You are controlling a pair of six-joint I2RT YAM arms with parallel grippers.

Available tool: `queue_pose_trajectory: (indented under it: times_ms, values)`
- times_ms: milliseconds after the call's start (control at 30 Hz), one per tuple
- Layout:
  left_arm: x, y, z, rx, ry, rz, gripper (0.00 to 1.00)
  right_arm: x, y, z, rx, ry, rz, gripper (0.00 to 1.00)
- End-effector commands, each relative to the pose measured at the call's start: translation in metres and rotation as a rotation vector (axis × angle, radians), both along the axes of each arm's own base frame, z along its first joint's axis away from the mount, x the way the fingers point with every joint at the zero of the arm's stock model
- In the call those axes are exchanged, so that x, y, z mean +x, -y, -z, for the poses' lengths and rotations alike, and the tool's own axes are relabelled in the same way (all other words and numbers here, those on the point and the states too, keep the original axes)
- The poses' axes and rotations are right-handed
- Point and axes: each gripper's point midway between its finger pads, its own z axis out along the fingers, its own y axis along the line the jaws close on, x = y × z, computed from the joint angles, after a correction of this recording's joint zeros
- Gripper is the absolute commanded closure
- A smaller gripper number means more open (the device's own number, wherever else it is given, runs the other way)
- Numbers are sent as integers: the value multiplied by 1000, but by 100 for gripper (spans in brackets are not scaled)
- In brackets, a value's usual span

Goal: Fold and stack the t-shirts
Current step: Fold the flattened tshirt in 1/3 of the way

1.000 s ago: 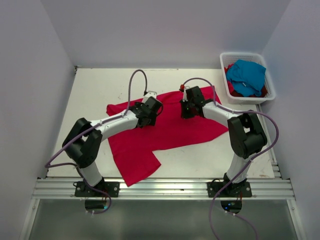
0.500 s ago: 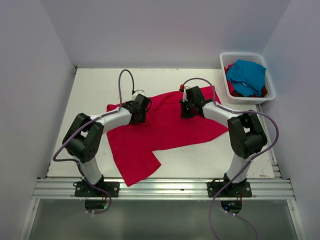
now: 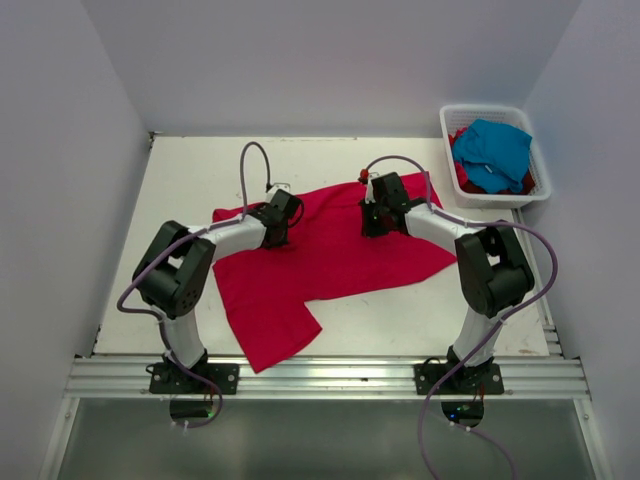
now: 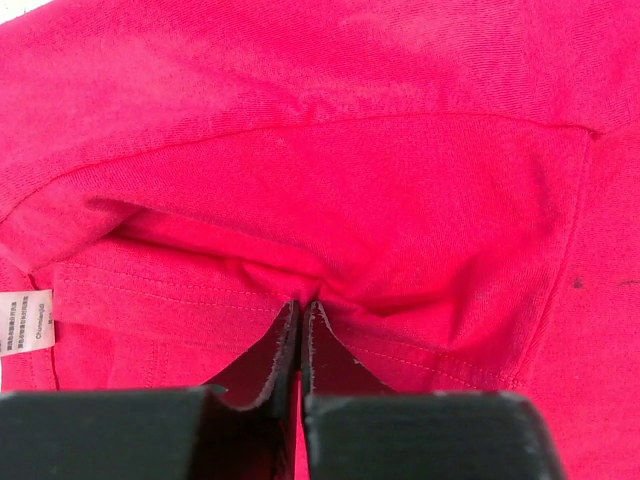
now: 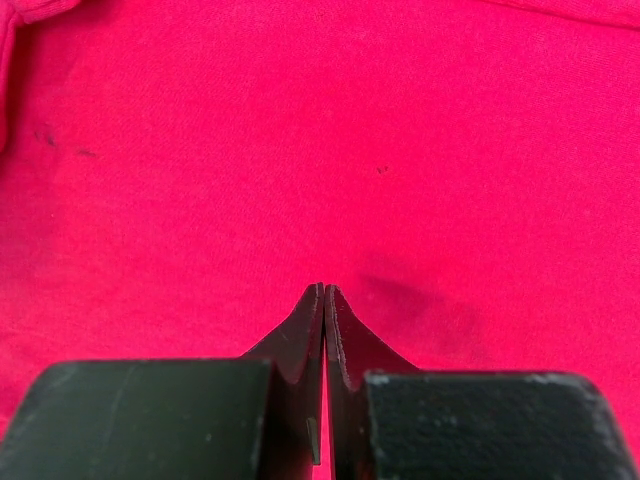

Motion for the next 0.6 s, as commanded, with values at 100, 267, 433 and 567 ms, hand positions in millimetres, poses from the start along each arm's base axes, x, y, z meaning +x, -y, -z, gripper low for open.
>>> queue_pose_trajectory:
  times_ms: [100, 267, 433, 567]
  values:
    - [2, 1, -6, -30, 11, -21, 100, 2, -4, -20, 20, 41, -19, 100]
    - [-4, 1, -20, -40, 13, -21, 100, 3, -5, -20, 22, 42, -22, 100]
    - [-16, 4, -34, -30, 9, -17, 100, 3, -6, -20, 23, 42, -25, 100]
    - [-26, 7, -39, -33, 2, -14, 99, 4, -7, -22, 27, 45, -25, 100]
